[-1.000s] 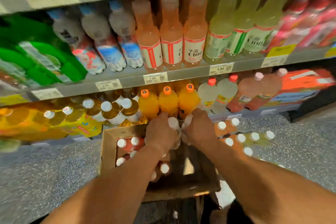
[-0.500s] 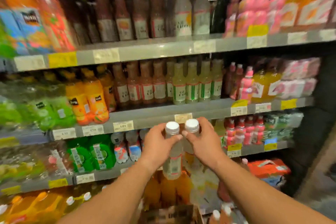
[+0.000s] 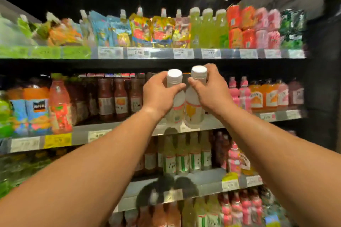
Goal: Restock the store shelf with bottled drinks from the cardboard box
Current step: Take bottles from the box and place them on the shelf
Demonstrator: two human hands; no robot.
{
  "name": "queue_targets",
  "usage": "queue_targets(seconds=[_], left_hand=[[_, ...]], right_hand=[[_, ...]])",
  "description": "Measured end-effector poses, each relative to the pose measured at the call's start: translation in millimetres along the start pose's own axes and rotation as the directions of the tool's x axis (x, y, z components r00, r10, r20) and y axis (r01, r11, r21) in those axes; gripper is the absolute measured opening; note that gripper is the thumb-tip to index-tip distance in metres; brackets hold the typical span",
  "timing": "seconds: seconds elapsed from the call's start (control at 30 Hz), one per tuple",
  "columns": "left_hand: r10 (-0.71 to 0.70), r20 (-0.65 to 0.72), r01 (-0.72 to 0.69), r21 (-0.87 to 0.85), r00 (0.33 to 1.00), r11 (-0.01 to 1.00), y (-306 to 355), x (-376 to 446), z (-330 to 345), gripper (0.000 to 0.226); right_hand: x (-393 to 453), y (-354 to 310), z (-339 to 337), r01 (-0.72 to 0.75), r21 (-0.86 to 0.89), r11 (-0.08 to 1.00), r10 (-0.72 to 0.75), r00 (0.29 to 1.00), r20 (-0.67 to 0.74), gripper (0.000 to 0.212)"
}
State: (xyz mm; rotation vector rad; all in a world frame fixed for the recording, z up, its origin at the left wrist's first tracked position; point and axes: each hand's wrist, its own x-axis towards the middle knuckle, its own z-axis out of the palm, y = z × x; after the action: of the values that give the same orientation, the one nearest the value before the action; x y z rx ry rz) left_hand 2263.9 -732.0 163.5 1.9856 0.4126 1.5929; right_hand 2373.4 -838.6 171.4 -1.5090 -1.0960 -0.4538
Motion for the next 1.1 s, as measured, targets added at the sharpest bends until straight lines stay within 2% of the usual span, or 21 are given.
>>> queue_targets(seconds=[0.2, 0.3, 0.43, 0.6, 0.67, 0.73, 0.83, 0.93, 1.1], left_hand=[[0.017, -0.073, -0.019, -0.024, 0.997, 1.0, -11, 54, 40, 0.038], [0.005, -0.055, -0.004, 0.015, 0.998, 1.0, -33, 64, 52, 0.036], [-0.051, -0.009, 0.051, 0.055, 0.999, 0.997, -62, 79, 58, 0.031], [-0.186, 0.075, 0.181, 0.067, 0.98, 0.981, -88, 99, 67, 0.031], [-0.198, 0.063, 0.192, 0.082, 0.978, 0.978, -95, 105, 73, 0.041], [-0.215, 0.037, 0.209, 0.121, 0.976, 0.97, -102, 106, 76, 0.054], [-0.241, 0.053, 0.231, 0.142, 0.969, 0.962, -116, 100, 77, 0.052], [-0.292, 0.084, 0.283, 0.108, 0.953, 0.953, -128, 92, 79, 0.056], [-0.316, 0.118, 0.301, 0.128, 0.941, 0.945, -136, 88, 84, 0.068]], right_hand=[[48, 34, 17, 0.043, 0.058, 0.997, -0.04, 0.997, -0.06, 0.037], [62, 61, 35, 0.023, 0.041, 0.999, -0.022, 1.0, -0.015, 0.032], [86, 85, 55, -0.039, -0.013, 0.999, 0.04, 0.998, 0.057, 0.046], [116, 99, 79, -0.149, -0.076, 0.986, 0.158, 0.979, 0.129, 0.061], [127, 106, 86, -0.212, -0.109, 0.971, 0.224, 0.968, 0.114, 0.065], [131, 116, 92, -0.253, -0.143, 0.957, 0.27, 0.956, 0.117, 0.066], [126, 132, 102, -0.251, -0.141, 0.958, 0.272, 0.949, 0.159, 0.064], [120, 141, 110, -0.28, -0.15, 0.948, 0.305, 0.935, 0.181, 0.073], [115, 141, 114, -0.282, -0.125, 0.951, 0.296, 0.949, 0.112, 0.062]])
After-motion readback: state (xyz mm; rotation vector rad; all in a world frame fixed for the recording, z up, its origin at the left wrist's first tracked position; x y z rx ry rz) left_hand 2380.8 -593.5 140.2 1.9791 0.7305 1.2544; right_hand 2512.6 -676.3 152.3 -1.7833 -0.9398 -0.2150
